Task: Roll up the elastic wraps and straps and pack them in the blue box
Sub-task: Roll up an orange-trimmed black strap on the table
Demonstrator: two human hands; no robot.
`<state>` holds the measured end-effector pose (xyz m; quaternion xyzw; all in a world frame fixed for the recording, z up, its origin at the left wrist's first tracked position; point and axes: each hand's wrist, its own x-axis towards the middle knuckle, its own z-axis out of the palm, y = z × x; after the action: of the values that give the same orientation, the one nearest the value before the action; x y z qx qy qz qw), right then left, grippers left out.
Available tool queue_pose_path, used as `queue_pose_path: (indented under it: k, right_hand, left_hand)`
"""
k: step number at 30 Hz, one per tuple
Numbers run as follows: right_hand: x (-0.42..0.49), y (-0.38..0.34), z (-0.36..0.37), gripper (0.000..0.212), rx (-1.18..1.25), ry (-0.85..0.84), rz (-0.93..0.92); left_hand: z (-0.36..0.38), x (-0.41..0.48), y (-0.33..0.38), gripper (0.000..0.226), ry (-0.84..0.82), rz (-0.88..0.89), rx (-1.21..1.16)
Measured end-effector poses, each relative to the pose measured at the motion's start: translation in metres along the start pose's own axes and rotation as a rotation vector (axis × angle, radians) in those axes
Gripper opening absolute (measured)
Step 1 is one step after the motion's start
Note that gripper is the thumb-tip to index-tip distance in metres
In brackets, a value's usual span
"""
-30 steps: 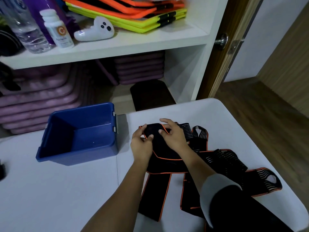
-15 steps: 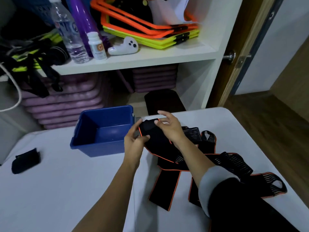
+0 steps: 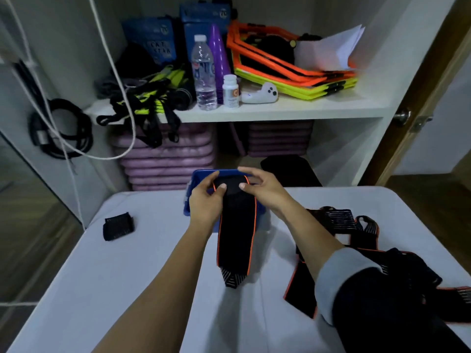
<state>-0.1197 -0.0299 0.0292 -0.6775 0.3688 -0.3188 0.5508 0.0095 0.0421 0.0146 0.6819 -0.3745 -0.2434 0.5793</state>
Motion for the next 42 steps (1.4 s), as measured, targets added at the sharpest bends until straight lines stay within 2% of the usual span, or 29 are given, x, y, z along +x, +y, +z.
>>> queue_pose_path:
  k: [4,8,15,18,22,27,31,36,39,42]
  right_hand:
    - [0.010,-0.007,0.055,0.043,0.001,-0.055,-0.039]
    - [0.024,-0.019,0.108,0.037,0.047,-0.066,-0.087]
    - [0.078,-0.044,0.194,0.024,-0.030,0.043,-0.161]
    - [0.109,-0.064,0.217,0.027,-0.028,0.046,-0.234]
    - [0.140,-0.094,0.232,0.037,-0.001,0.100,-0.313]
    - [0.139,-0.099,0.233,0.052,0.029,0.102,-0.336]
    - [0.109,-0.047,0.237,0.055,0.051,0.038,-0.160]
    - [0.048,0.046,0.249,0.039,-0.048,0.050,0.064]
    - [0.007,0.092,0.255,0.029,-0.067,0.032,0.171]
    - [-0.029,0.122,0.256,0.020,-0.089,0.007,0.222]
  left_hand:
    - [-0.058,0.010,-0.006,0.036,-0.031,-0.026,-0.088]
    - [-0.113,0.020,-0.012,0.027,0.022,0.008,-0.072]
    - [-0.188,0.079,-0.017,0.033,0.107,0.066,0.168]
    - [-0.212,0.113,-0.009,0.033,0.144,0.096,0.160]
    - [-0.233,0.150,0.011,0.036,0.148,0.224,0.140]
    - [-0.243,0.151,0.006,0.047,0.143,0.314,0.112]
    - [-0.236,0.118,-0.043,0.054,0.074,0.157,0.084]
    - [-0.219,0.048,-0.123,0.060,0.013,-0.072,0.181]
    - [-0.213,0.003,-0.158,0.053,-0.041,-0.205,0.184]
    - [-0.213,-0.034,-0.186,0.031,-0.065,-0.287,0.202]
